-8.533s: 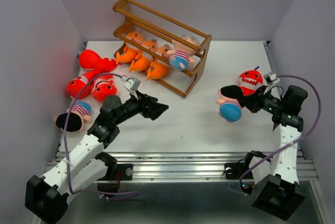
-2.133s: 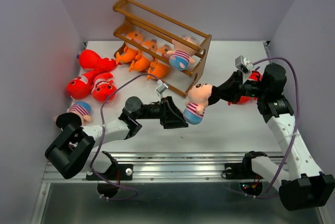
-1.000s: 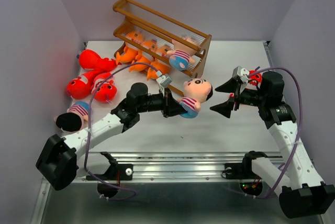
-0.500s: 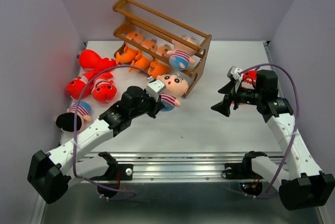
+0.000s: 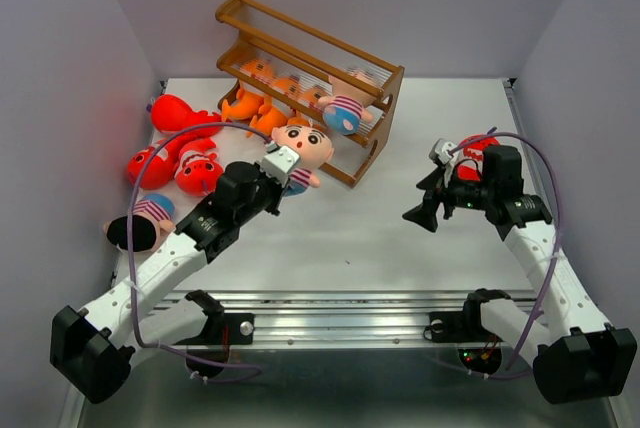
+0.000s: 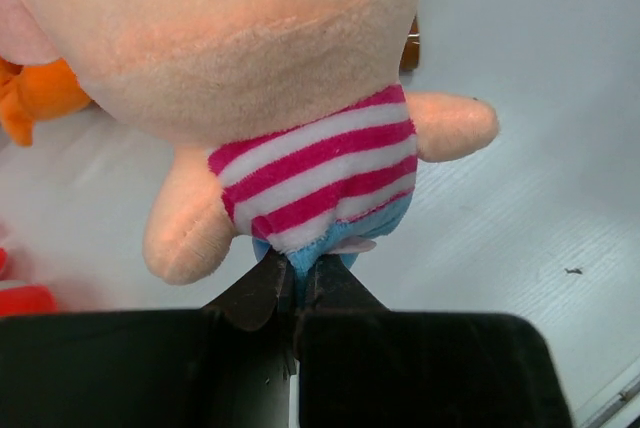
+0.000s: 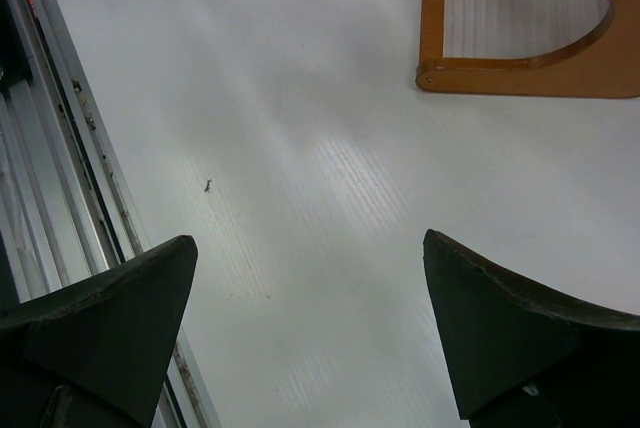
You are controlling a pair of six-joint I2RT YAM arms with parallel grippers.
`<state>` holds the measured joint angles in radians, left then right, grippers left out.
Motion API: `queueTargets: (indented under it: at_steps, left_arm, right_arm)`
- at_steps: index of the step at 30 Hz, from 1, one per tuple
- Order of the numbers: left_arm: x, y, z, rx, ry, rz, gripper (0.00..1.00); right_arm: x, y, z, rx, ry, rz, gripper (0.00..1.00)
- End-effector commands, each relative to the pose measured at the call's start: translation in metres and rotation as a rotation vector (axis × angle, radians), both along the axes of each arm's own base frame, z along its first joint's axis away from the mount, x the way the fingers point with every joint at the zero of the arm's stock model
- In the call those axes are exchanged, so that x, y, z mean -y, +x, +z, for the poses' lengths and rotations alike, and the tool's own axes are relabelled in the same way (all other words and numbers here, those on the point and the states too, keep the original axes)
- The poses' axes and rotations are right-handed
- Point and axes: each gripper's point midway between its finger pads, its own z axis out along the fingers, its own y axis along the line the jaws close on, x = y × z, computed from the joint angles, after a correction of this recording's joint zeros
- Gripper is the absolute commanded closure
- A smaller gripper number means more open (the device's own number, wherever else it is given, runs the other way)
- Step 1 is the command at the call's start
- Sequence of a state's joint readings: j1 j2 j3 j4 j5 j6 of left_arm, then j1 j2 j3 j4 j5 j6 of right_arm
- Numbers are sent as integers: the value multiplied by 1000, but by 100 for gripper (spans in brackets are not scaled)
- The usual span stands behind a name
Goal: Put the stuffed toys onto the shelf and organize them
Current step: Pass the stuffed toy from the right arm to the left, then pass the stuffed toy from the left arm to the right
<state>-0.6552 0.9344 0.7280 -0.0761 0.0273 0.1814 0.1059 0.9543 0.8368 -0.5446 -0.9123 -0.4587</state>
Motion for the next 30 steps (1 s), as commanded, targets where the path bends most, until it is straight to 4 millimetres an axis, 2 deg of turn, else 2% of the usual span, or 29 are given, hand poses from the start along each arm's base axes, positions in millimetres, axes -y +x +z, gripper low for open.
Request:
queueTargets:
  at_steps: [1,4,5,7,8,11,12,13,14,15,19,22,30]
  left_arm:
    - [-6,15,37,104,-34,-2,100]
    - [14,-6,45,120,-99,-155,100]
    - [21,-17,38,97,-113,-225,100]
    - [28,-28,44,108,-150,-281,100]
    - [32,-36,37,82,-162,-320,100]
    - [45,-53,29,19,-205,-387,100]
    - [51,-57,27,-3,-220,-399,100]
    - [58,-63,26,-17,-228,-425,100]
    - [63,-67,24,-26,-232,-437,100]
    - [70,-68,23,-36,-245,-447,100]
    - [93,-76,21,-57,-254,-474,100]
    - [108,-76,20,-67,-259,-485,100]
    - [129,-71,22,-72,-275,-494,100]
  right_arm:
    - [-1,2,2,84,1,17,0]
    - [-4,-1,12,115,16,32,0]
    - [-6,-2,17,119,33,47,0]
    - [-11,2,27,84,81,37,0]
    - [-14,4,40,84,107,50,0]
    - [-22,13,44,-77,171,44,0]
    - [-27,25,49,-132,175,48,0]
    - [-27,23,45,-216,159,45,0]
    - [-30,24,46,-241,146,57,0]
    - [-30,32,60,-219,142,58,0]
    - [-36,38,71,-204,145,36,0]
    - [-39,38,72,-217,112,10,0]
    - [-53,23,37,-309,40,49,2]
